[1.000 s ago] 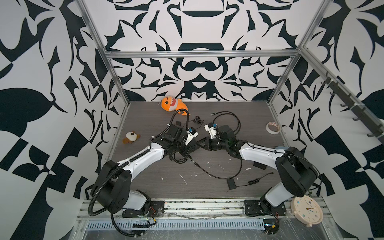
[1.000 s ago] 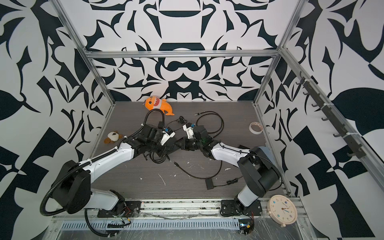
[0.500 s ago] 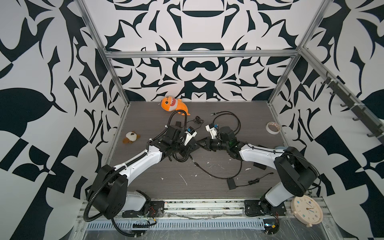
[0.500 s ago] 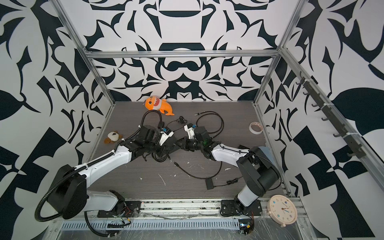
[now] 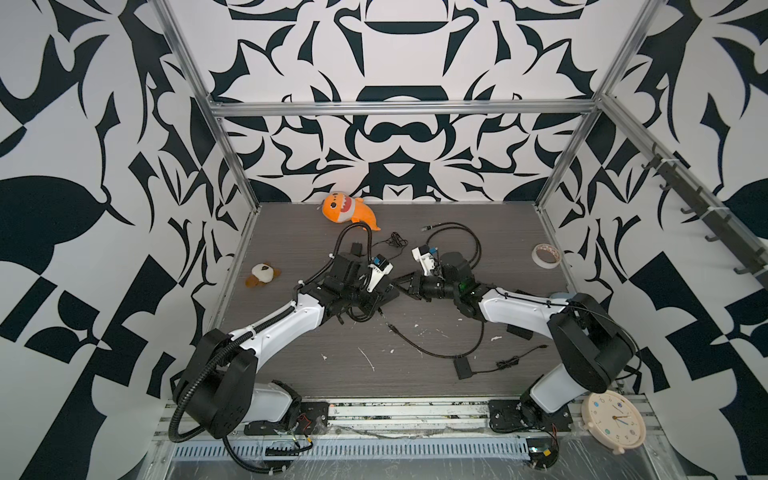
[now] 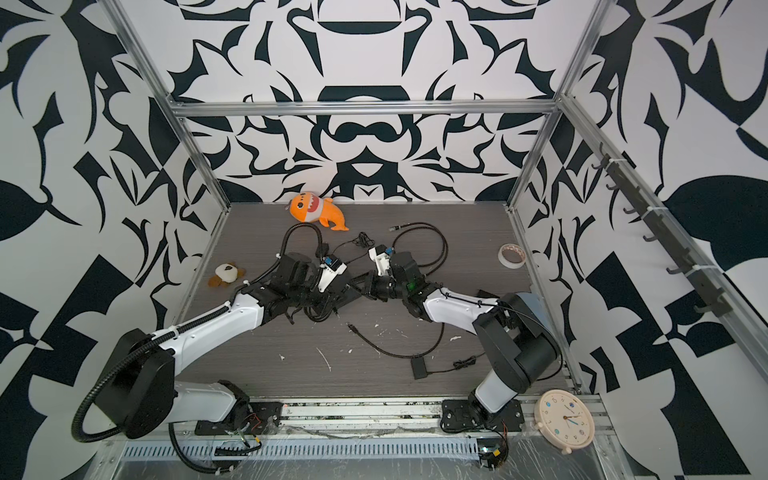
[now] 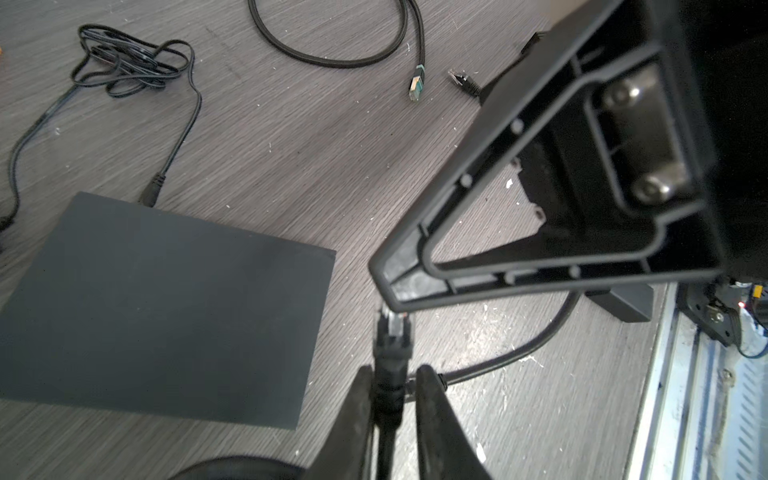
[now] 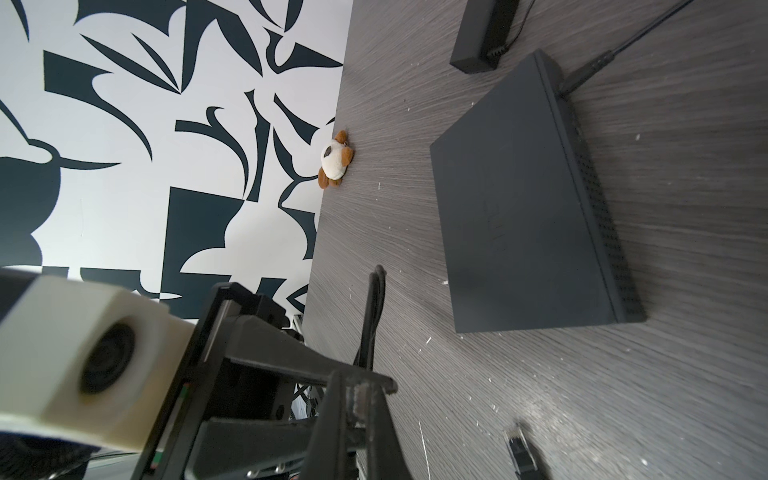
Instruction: Insert the plug into the switch port
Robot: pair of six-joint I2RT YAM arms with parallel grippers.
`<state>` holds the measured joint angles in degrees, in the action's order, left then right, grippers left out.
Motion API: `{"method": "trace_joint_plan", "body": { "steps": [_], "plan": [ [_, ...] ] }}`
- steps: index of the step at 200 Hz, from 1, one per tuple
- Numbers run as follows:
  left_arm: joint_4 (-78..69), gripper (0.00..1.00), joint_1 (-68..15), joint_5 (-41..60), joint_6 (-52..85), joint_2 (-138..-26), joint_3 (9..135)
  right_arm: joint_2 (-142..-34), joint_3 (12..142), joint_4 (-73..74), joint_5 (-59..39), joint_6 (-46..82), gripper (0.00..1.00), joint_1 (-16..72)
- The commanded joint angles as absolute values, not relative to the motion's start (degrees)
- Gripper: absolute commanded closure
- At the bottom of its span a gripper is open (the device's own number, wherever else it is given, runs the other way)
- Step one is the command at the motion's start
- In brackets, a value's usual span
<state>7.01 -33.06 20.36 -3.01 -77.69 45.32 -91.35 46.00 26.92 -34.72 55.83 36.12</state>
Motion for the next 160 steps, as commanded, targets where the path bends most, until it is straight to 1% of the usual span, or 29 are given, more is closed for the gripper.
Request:
{"method": "trace_joint_plan", "body": {
  "steps": [1,44,67,114,160],
  "plan": [
    [4.22,0.76,-32.22,22.02,-1.58,-75.21,43.61,-90.99,45.62,30.8,-35.68,56.52,1.0,35.9],
    [2.65,0.76,-31.21,23.53,-0.84,-73.87,41.95,-91.66,45.31,33.18,-36.2,58.06,1.0,35.9],
    [0.96,0.8,-30.59,24.62,0.13,-73.8,40.8,-92.19,45.09,35.43,-36.81,59.69,1.0,35.73],
    [-1.17,0.81,-29.89,25.23,1.05,-73.69,39.16,-92.77,44.54,38.27,-37.35,62.11,1.0,35.44],
    [-2.97,0.87,-28.84,26.61,1.81,-73.48,38.03,-92.81,44.82,38.17,-37.44,62.41,1.0,35.48]
  ]
}}
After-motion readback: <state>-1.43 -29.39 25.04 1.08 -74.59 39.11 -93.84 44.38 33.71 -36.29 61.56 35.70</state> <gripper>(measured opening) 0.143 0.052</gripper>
